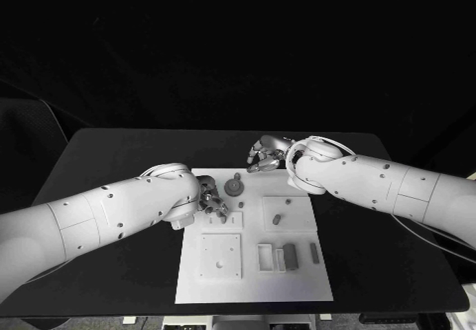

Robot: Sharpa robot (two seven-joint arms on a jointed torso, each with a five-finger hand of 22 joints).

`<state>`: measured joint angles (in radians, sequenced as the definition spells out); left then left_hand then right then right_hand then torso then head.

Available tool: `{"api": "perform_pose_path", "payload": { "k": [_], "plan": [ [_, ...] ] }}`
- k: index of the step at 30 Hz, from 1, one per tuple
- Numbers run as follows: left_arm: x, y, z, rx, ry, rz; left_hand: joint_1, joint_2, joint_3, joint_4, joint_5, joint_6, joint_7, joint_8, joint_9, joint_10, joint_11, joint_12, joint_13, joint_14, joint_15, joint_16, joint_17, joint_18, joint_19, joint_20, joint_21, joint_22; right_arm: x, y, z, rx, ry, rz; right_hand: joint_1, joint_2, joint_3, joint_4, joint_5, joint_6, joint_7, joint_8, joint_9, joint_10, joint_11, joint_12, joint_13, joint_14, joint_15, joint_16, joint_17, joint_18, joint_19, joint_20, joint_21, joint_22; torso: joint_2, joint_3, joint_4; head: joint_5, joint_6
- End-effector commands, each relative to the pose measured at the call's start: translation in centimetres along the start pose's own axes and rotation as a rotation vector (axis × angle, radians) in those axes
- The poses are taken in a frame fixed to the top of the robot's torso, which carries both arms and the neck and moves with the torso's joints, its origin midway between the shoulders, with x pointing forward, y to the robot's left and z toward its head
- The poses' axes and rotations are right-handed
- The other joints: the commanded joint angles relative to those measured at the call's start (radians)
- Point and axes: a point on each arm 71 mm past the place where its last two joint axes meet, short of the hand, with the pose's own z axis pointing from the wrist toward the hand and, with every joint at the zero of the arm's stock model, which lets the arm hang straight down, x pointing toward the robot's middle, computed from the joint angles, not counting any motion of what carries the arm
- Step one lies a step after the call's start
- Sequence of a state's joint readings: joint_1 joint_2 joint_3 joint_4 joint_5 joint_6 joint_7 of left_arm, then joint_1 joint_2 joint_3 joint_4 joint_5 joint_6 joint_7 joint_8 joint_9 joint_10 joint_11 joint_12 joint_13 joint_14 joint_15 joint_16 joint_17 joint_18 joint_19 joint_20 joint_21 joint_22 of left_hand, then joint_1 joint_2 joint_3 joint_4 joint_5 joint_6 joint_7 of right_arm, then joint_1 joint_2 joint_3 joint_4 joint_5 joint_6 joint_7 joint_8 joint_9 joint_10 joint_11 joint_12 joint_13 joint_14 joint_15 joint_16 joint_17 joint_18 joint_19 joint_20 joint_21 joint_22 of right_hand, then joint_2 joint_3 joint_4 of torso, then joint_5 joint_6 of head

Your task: Assemble the parts on the task board

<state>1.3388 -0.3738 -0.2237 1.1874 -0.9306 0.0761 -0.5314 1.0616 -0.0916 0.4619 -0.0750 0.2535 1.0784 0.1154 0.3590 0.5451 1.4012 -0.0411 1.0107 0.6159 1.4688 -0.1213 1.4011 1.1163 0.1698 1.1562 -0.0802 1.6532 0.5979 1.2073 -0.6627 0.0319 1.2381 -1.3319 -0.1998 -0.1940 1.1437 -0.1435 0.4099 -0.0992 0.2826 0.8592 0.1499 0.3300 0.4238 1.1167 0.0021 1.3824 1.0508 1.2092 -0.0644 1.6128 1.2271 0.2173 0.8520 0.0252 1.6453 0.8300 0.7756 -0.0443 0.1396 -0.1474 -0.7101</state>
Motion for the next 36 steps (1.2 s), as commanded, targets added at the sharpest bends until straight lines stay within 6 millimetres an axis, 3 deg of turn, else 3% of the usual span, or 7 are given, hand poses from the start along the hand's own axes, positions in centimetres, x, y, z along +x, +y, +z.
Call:
{"api": "perform_pose_path", "payload": {
  "k": [1,9,19,25,30,36],
  "plan": [
    [0.64,-0.17,0.12,0.008,0.030,0.000,-0.081,-0.018,-0.032,0.024,-0.009,0.015,0.021,-0.009,-0.005,-0.004,0.001,0.007,-0.004,-0.001,-0.004,0.005,-0.006,0.092,0.004,0.005,0.111,0.000,0.07,0.05,0.00,-0.005,0.011,-0.010,-0.009,0.002,0.002,0.005,0.006,0.008,0.014,0.002,-0.001,0.004,-0.003,0.001,-0.001,-0.003,-0.006,0.004,-0.002,0.019,-0.005,0.001,0.002,-0.001,0.000,-0.0001,-0.0008,0.000,0.000],
    [0.57,-0.18,0.14,0.010,0.023,-0.005,-0.156,-0.007,-0.060,0.063,-0.012,0.016,0.021,-0.017,-0.010,-0.007,0.000,0.009,-0.010,-0.003,-0.004,0.007,-0.015,0.092,0.002,0.004,0.106,-0.002,0.11,0.05,0.04,-0.003,0.014,-0.010,-0.010,0.002,0.002,0.006,0.006,0.008,0.014,0.002,-0.001,0.004,-0.003,0.001,-0.001,-0.001,-0.006,0.005,0.000,0.019,-0.005,0.001,0.002,-0.001,0.000,0.0006,-0.0002,0.002,0.002],
    [0.62,-0.33,0.15,0.011,0.023,0.001,-0.167,-0.008,-0.064,0.068,-0.015,0.019,0.020,-0.017,-0.010,-0.007,-0.001,0.009,-0.011,-0.003,-0.004,0.008,-0.016,0.092,0.002,0.003,0.106,-0.002,0.12,0.05,0.05,-0.003,0.015,-0.010,-0.011,0.002,0.002,0.006,0.006,0.008,0.014,0.002,-0.001,0.004,-0.003,0.001,-0.001,0.000,-0.006,0.006,0.000,0.019,-0.004,0.001,0.002,-0.001,0.000,0.0007,-0.0005,0.001,0.001],
    [0.51,-0.34,0.18,0.011,0.010,0.009,-0.154,-0.009,-0.061,0.055,-0.014,0.035,0.016,-0.010,-0.007,-0.005,-0.003,0.013,-0.011,-0.001,-0.006,0.011,-0.017,0.092,0.003,0.001,0.107,-0.001,0.11,0.04,0.04,-0.002,0.015,-0.011,-0.011,0.002,0.002,0.006,0.006,0.008,0.014,0.002,-0.001,0.004,-0.003,0.001,-0.001,-0.001,-0.006,0.005,0.000,0.019,-0.004,0.001,0.002,-0.001,0.000,0.0002,-0.0008,0.000,0.001],
    [0.64,-0.70,0.16,0.017,0.008,0.037,-0.100,-0.030,-0.056,-0.005,-0.032,0.055,0.012,-0.003,-0.002,-0.002,-0.006,0.020,-0.013,0.001,-0.007,0.020,-0.021,0.092,0.007,-0.005,0.111,0.002,0.14,0.12,0.05,-0.004,0.015,-0.010,-0.012,0.002,0.002,0.007,0.006,0.008,0.014,0.002,-0.001,0.004,-0.003,0.001,-0.001,-0.001,-0.006,0.005,-0.001,0.019,-0.004,0.001,0.003,-0.001,0.001,0.0006,-0.0009,-0.002,-0.001],
    [0.47,-0.69,0.22,0.008,-0.012,0.065,-0.082,-0.042,-0.058,-0.024,-0.041,0.069,0.009,0.004,0.002,0.002,-0.007,0.025,-0.013,0.004,-0.007,0.025,-0.021,0.092,0.010,-0.006,0.113,0.003,0.14,0.11,0.05,-0.004,0.016,-0.010,-0.012,0.002,0.002,0.007,0.006,0.008,0.014,0.002,-0.001,0.004,-0.003,0.001,-0.001,0.000,-0.006,0.006,0.001,0.019,-0.004,0.001,0.003,-0.001,0.000,0.0005,-0.0001,-0.003,-0.003]
  ]
}}
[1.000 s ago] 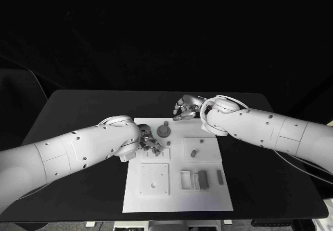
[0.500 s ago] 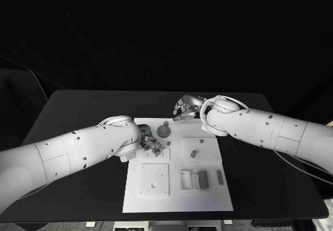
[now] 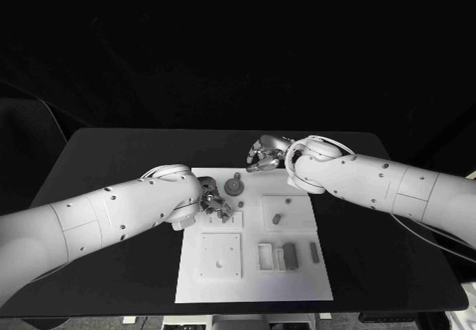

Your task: Assemble the parts on the task board

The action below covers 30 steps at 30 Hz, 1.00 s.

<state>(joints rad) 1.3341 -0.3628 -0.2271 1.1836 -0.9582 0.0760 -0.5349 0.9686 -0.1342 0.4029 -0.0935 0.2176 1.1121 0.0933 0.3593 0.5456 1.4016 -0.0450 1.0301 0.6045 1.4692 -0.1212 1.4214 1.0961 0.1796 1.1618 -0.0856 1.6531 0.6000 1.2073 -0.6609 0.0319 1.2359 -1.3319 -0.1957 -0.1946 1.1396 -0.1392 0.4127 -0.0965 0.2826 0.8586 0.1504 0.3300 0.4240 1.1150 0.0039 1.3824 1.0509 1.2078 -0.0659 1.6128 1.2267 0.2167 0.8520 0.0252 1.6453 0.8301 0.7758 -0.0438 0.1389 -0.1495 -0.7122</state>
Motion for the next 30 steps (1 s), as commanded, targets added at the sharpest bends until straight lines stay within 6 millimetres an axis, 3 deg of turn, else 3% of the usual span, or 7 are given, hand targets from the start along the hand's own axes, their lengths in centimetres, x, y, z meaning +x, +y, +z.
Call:
{"api": "perform_pose_path", "payload": {
  "k": [1,9,16,21,30],
  "plan": [
    [0.06,-0.40,0.01,0.008,-0.014,0.047,0.012,-0.002,-0.002,-0.008,-0.010,0.039,0.030,0.005,0.002,0.003,-0.004,0.006,-0.002,0.004,-0.007,0.006,-0.001,0.082,0.004,0.000,0.114,0.002,0.10,0.12,0.01,-0.005,0.012,-0.010,-0.008,-0.002,0.000,0.004,0.006,0.008,0.014,0.002,-0.001,0.006,-0.005,0.001,-0.002,0.001,-0.005,0.006,0.000,0.020,-0.004,0.001,0.003,-0.001,-0.001,0.0001,0.0006,-0.001,-0.002],
    [0.04,-0.82,0.04,0.008,-0.036,0.084,-0.004,-0.018,-0.042,-0.014,-0.034,0.080,0.021,0.027,0.016,0.015,-0.006,0.016,0.000,0.013,-0.007,0.021,0.004,0.082,0.009,0.002,0.118,0.005,0.12,0.16,0.02,-0.006,0.012,-0.009,-0.009,-0.002,0.000,0.004,0.006,0.008,0.014,0.002,-0.001,0.006,-0.005,0.002,-0.002,0.002,-0.005,0.006,0.001,0.020,-0.004,0.001,0.003,-0.001,0.000,0.0002,-0.0003,-0.002,-0.005],
    [-0.01,-0.62,0.03,0.007,-0.034,0.083,-0.005,-0.013,-0.050,-0.015,-0.033,0.091,0.017,0.033,0.021,0.019,-0.007,0.019,0.000,0.015,-0.007,0.025,0.005,0.082,0.010,0.002,0.120,0.006,0.11,0.13,0.02,-0.005,0.013,-0.010,-0.009,-0.002,0.000,0.005,0.006,0.009,0.013,0.002,-0.001,0.006,-0.005,0.002,-0.002,0.002,-0.005,0.006,0.002,0.020,-0.004,0.001,0.003,-0.001,0.000,0.0010,-0.0008,-0.001,-0.005],
    [0.15,-0.51,0.02,0.005,-0.008,0.074,0.080,0.014,-0.015,-0.030,0.005,0.099,0.012,0.035,0.030,0.023,-0.013,0.020,-0.006,0.017,-0.009,0.033,0.002,0.082,0.018,-0.003,0.117,0.007,0.12,0.12,0.03,-0.005,0.013,-0.010,-0.009,-0.002,0.000,0.005,0.006,0.009,0.013,0.002,-0.001,0.006,-0.005,0.002,-0.002,0.002,-0.005,0.006,0.001,0.020,-0.004,0.001,0.003,-0.001,0.000,0.0009,-0.0003,-0.001,-0.004],
    [0.27,-0.53,0.01,0.005,0.006,0.078,0.120,0.019,0.010,-0.030,0.030,0.094,0.013,0.029,0.030,0.023,-0.012,0.019,-0.010,0.016,-0.009,0.035,-0.002,0.082,0.019,-0.004,0.115,0.007,0.13,0.14,0.05,-0.006,0.013,-0.010,-0.010,-0.002,0.000,0.005,0.007,0.009,0.013,0.002,-0.002,0.006,-0.005,0.002,-0.002,0.002,-0.005,0.006,0.001,0.020,-0.004,0.001,0.003,-0.001,0.000,0.0000,0.0004,-0.001,-0.004]
  ]
}}
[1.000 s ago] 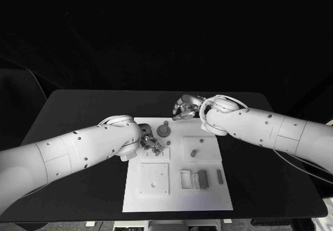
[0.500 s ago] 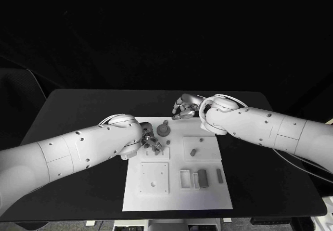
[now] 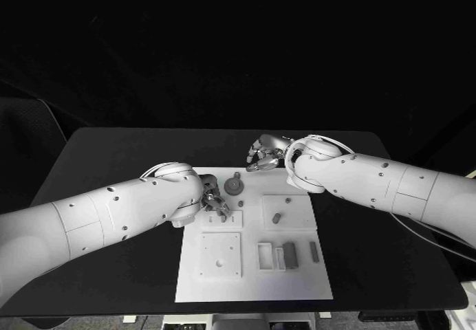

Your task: Assemble the parts on the task board

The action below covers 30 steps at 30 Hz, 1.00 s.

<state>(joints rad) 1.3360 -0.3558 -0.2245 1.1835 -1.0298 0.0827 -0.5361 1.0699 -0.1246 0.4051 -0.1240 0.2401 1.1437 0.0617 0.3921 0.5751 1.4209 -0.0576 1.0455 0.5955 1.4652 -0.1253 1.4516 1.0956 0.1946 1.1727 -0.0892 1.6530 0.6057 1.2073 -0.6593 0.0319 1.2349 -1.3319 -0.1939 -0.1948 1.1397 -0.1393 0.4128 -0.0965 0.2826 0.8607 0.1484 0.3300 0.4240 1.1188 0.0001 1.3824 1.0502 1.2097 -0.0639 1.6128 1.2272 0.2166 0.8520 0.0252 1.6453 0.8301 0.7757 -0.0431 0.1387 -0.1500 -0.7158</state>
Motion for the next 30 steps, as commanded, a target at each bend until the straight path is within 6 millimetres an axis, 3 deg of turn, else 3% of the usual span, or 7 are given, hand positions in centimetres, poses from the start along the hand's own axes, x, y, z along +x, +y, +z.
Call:
{"api": "perform_pose_path", "payload": {
  "k": [1,13,19,30],
  "plan": [
    [0.54,-0.14,0.03,0.006,0.039,0.010,0.028,0.011,0.017,0.003,0.026,0.062,0.045,-0.006,0.001,0.004,0.001,0.004,-0.003,0.019,-0.005,0.006,-0.003,0.067,0.008,0.001,0.115,0.002,0.09,0.09,0.02,-0.005,0.011,-0.010,-0.010,-0.002,0.000,0.005,0.007,0.007,0.015,0.002,-0.002,0.002,-0.001,0.002,-0.001,0.000,-0.007,0.006,0.000,0.020,-0.004,0.001,0.003,-0.002,0.000,-0.0008,0.0008,0.000,0.000],
    [0.72,-0.09,0.06,0.011,0.078,-0.087,0.064,0.032,0.058,0.006,0.080,0.067,0.045,-0.008,0.005,0.005,0.002,0.005,-0.008,0.018,-0.004,0.009,-0.007,0.067,0.008,0.002,0.115,0.004,0.06,-0.01,0.04,-0.003,0.010,-0.008,-0.012,-0.002,0.000,0.006,0.007,0.007,0.015,0.002,-0.002,0.003,-0.001,0.002,-0.001,0.001,-0.007,0.007,0.001,0.020,-0.004,0.001,0.003,-0.002,0.000,-0.0012,0.0008,-0.001,-0.001],
    [0.66,-0.05,0.09,0.011,0.080,-0.164,0.098,0.046,0.095,-0.003,0.130,0.091,0.037,0.002,0.015,0.010,0.001,0.005,-0.012,0.018,-0.004,0.015,-0.009,0.067,0.008,0.004,0.117,0.007,0.05,-0.04,0.04,-0.003,0.010,-0.007,-0.013,-0.002,0.000,0.007,0.007,0.007,0.016,0.002,-0.002,0.003,-0.001,0.002,-0.001,0.001,-0.007,0.007,0.001,0.020,-0.004,0.001,0.003,-0.002,0.000,-0.0002,0.0007,-0.002,-0.002],
    [0.69,-0.12,0.01,0.012,0.074,-0.222,0.135,0.051,0.129,-0.010,0.144,0.126,0.027,0.020,0.028,0.020,-0.002,0.007,-0.016,0.020,-0.004,0.026,-0.007,0.067,0.009,0.004,0.122,0.012,0.00,-0.19,0.05,0.001,0.008,-0.007,-0.014,-0.002,0.000,0.008,0.007,0.007,0.016,0.002,-0.002,0.003,-0.001,0.002,-0.001,0.000,-0.007,0.007,0.000,0.020,-0.004,0.001,0.003,-0.002,0.000,-0.0002,0.0002,-0.002,-0.002]
  ]
}}
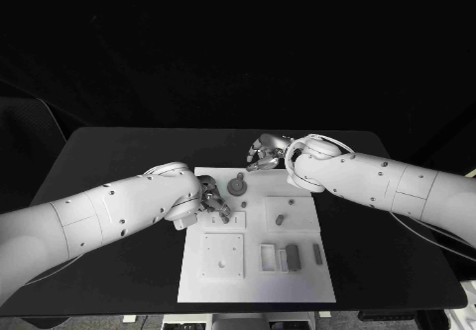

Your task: Assemble the parts on the task board

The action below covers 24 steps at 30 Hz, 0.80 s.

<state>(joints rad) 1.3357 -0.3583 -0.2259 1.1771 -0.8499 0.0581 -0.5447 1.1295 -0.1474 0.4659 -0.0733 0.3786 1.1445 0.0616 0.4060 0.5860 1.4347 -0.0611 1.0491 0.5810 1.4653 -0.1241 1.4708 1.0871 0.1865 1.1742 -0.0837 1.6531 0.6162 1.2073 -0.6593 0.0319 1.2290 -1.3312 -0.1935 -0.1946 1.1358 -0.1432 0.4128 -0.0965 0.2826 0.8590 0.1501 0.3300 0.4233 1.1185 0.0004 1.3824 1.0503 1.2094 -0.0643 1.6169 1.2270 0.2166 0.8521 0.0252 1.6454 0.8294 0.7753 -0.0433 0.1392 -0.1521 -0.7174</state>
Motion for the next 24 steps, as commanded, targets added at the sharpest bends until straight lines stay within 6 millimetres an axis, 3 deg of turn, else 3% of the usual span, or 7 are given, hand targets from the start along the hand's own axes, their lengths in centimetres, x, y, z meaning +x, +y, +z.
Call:
{"api": "perform_pose_path", "payload": {
  "k": [1,19,24],
  "plan": [
    [0.3,-0.3,0.0,0.019,0.000,-0.049,0.077,0.073,0.070,-0.061,0.008,0.128,0.026,0.008,0.018,0.008,0.001,0.004,-0.001,0.020,-0.005,0.008,0.002,0.075,0.007,-0.002,0.122,0.002,0.1,0.0,0.0,-0.004,0.009,-0.007,-0.011,0.002,0.000,0.008,0.007,0.008,0.014,0.002,-0.001,0.003,-0.001,0.002,-0.001,0.000,-0.006,0.003,0.000,0.020,-0.004,0.001,0.003,-0.001,0.000,-0.0002,-0.0003,0.000,0.000],
    [0.1,-0.7,-0.8,0.057,-0.124,0.064,0.083,0.057,0.081,-0.059,0.047,0.156,0.018,0.022,0.029,0.026,-0.003,0.010,-0.002,0.029,-0.006,0.024,0.009,0.075,0.010,-0.001,0.126,0.006,0.0,-0.1,0.0,-0.002,0.008,-0.007,-0.013,0.001,0.000,0.009,0.007,0.008,0.014,0.002,-0.001,0.003,-0.001,0.002,-0.002,0.000,-0.006,0.003,-0.001,0.020,-0.004,0.001,0.004,-0.001,0.000,-0.0008,0.0008,0.000,0.000],
    [-0.2,-0.5,-1.2,0.086,-0.190,0.055,0.075,0.045,0.083,-0.056,0.094,0.171,0.014,0.029,0.037,0.040,-0.007,0.016,-0.003,0.038,-0.006,0.036,0.014,0.075,0.017,-0.001,0.131,0.010,0.0,-0.1,-0.1,-0.003,0.008,-0.007,-0.013,0.001,0.000,0.009,0.007,0.008,0.014,0.002,-0.001,0.003,-0.001,0.002,-0.002,0.000,-0.006,0.003,-0.001,0.020,-0.004,0.001,0.004,-0.001,0.000,-0.0002,-0.0001,-0.001,-0.001]
  ]
}}
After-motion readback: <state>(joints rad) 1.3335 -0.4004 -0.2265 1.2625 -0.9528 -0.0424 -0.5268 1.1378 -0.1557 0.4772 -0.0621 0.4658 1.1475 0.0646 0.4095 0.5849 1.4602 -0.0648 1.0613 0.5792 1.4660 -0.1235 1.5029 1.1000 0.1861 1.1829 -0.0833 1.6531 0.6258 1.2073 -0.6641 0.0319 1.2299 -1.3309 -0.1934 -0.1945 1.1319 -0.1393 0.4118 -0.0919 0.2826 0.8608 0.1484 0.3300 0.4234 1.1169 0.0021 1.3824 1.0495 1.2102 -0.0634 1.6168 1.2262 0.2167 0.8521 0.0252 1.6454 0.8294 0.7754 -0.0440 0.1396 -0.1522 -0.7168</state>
